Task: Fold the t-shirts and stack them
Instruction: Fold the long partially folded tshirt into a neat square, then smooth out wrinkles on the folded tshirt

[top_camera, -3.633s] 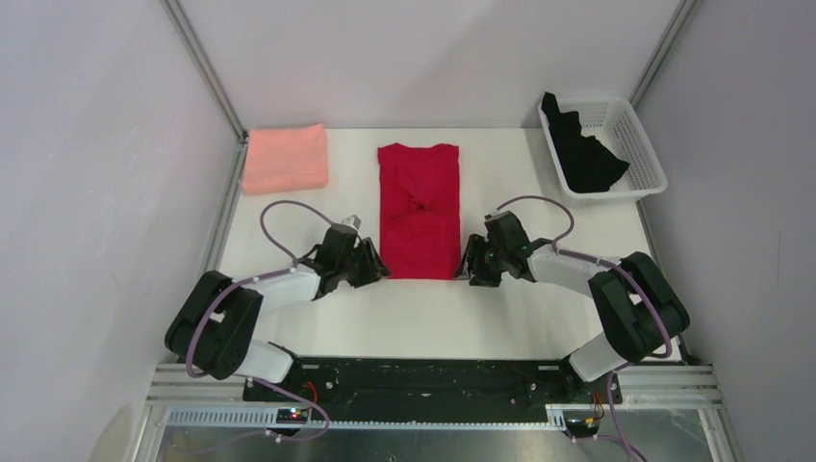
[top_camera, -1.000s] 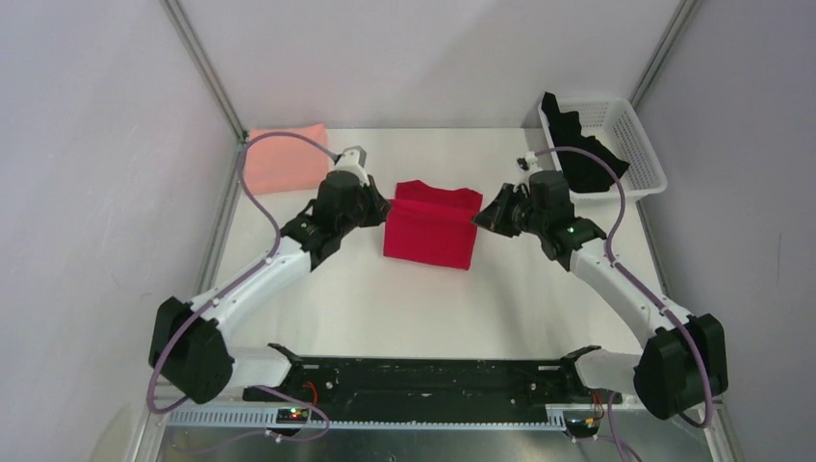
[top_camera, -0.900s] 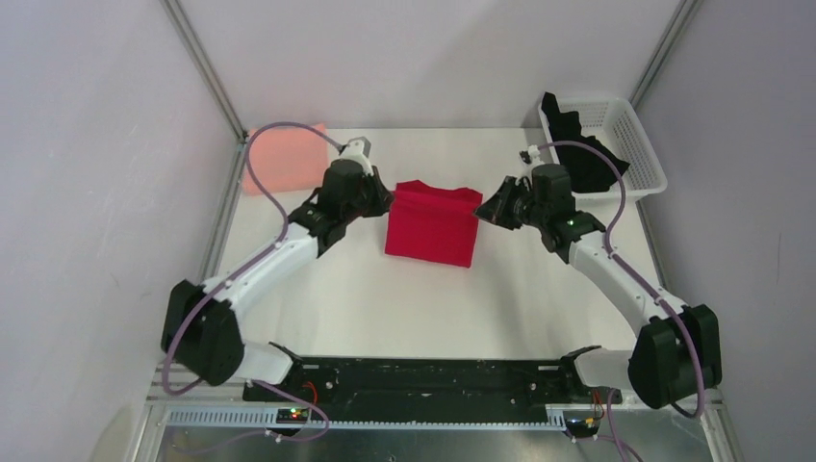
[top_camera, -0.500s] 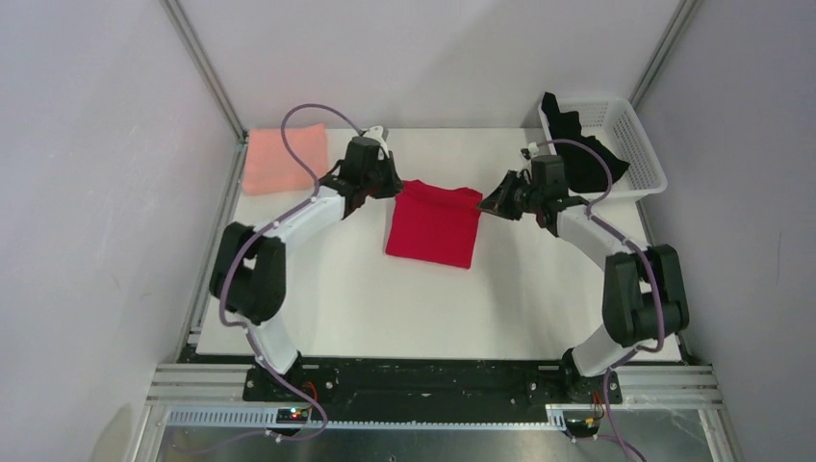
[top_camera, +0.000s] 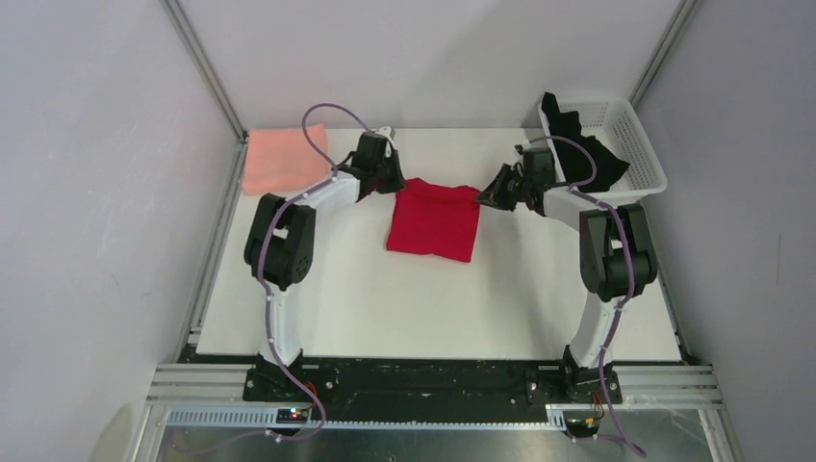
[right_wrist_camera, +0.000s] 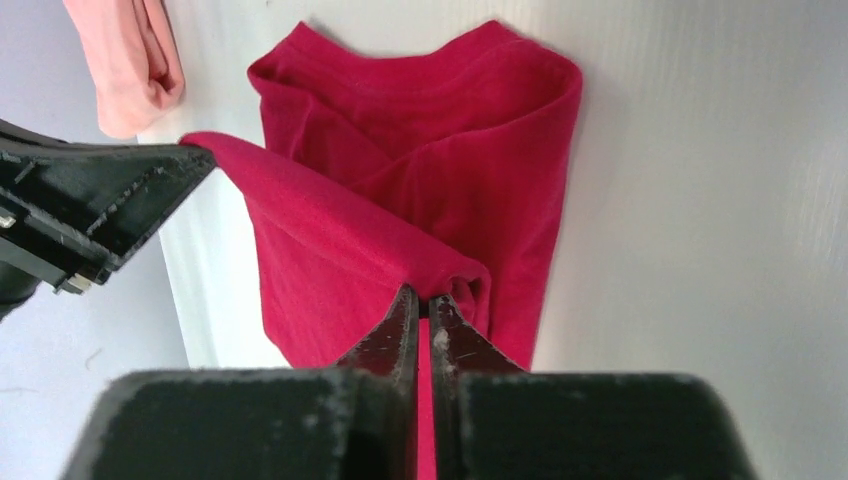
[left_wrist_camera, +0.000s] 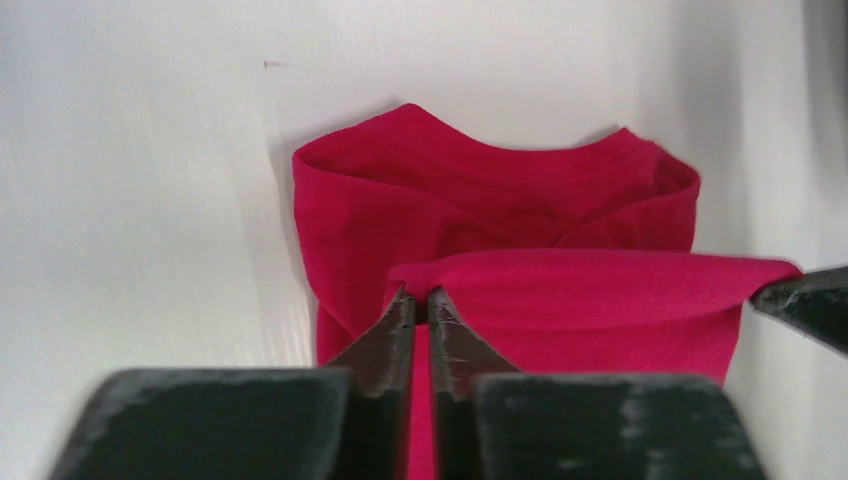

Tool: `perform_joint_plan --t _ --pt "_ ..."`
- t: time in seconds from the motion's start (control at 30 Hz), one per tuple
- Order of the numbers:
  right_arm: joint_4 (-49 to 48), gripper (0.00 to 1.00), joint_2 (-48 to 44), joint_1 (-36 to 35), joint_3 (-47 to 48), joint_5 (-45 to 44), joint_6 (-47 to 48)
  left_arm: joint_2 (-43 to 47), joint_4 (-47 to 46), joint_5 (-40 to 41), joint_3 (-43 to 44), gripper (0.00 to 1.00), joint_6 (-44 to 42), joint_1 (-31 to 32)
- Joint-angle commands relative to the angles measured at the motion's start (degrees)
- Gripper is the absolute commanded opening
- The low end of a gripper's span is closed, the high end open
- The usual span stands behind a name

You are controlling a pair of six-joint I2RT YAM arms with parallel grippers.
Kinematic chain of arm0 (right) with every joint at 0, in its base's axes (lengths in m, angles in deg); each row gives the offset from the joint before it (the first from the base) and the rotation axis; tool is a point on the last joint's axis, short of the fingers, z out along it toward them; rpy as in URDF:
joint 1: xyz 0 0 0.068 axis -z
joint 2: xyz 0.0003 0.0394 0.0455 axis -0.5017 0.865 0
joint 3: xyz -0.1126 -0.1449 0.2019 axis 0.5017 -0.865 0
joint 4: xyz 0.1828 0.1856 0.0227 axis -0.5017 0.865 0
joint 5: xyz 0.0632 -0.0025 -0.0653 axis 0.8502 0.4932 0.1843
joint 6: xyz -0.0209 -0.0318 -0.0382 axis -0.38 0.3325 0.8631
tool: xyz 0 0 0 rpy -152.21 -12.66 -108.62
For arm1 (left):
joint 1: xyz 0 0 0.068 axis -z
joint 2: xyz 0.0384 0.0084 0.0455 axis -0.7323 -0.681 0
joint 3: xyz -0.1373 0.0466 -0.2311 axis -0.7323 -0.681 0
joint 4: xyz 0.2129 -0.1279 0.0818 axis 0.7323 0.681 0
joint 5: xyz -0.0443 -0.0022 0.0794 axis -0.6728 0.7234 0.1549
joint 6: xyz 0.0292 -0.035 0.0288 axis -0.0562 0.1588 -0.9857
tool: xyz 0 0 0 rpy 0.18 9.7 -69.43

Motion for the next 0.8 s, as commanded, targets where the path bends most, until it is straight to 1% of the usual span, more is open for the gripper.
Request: perform_joint_plan --t 0.0,0.03,0.07,0.1,0.13,0.17,0.23,0.27,0.33,0.4,0.43,0.47,0.53,0.57,0.6,0.77 --pt "-2.1 0.13 3.3 2.0 4.5 0.5 -0.4 -1.6 0.1 -2.0 4.1 0.3 -0.7 -2.7" --pt "-2.0 0.25 3.3 2.1 4.9 0.6 -0.5 -1.6 0.2 -2.5 4.7 0.4 -0.6 -2.9" --pt "-1.8 0.49 2.9 2.1 5.1 0.6 -0.4 -1.4 0.3 -3.6 5.0 0.6 -0.5 -2.9" --pt "-1.7 0.6 2.5 2.2 5.4 0.6 -0.2 -1.2 0.3 -4.1 5.4 0.7 -0.4 -3.1" --pt "-0.7 0.87 1.4 2.1 5.5 0.4 0.1 -0.6 0.4 -5.4 5.6 0.91 -0.4 -3.1" --pt "0.1 0.96 0.8 2.1 5.6 0.3 0.3 0.3 0.5 -7.6 5.7 0.97 -0.3 -3.1" --pt "3.0 0.99 -1.7 1.9 5.6 -0.5 0.8 2.2 0.7 -11.3 4.8 0.99 0.5 -3.1" --pt "5.0 0.99 -3.7 1.3 5.4 -1.3 1.4 3.0 0.6 -12.7 4.2 1.0 0.8 -3.0" --pt "5.9 0.99 -7.1 -0.3 3.6 -2.2 2.1 5.5 0.6 -15.2 1.3 1.0 1.8 -2.4" --pt "4.1 0.99 -10.4 -1.9 -0.8 -0.6 1.4 8.5 -0.5 -15.8 -4.5 1.0 2.5 -1.4" --pt "3.0 0.99 -11.8 -2.8 -1.8 1.7 0.1 10.7 -1.4 -16.4 -6.5 1.0 3.3 -1.1" --pt "0.4 0.99 -12.3 -3.2 -3.6 2.8 -0.6 11.8 -4.6 -18.1 -10.7 1.0 4.0 -0.3" --pt "-3.1 1.0 -12.4 -4.3 -4.5 5.0 -2.3 14.6 -9.9 -20.0 -16.1 1.0 6.7 1.0" --pt "-4.9 0.99 -11.8 -4.9 -4.6 6.2 -3.2 15.6 -11.5 -20.0 -17.3 1.0 7.0 1.4" --pt "-6.0 1.0 -11.4 -5.2 -4.5 6.6 -3.6 16.0 -11.8 -19.4 -19.2 1.0 7.4 2.2" --pt "-13.0 0.99 -5.9 -5.7 -4.5 9.3 -7.4 13.9 -12.3 -18.3 -23.2 1.0 8.6 3.7"
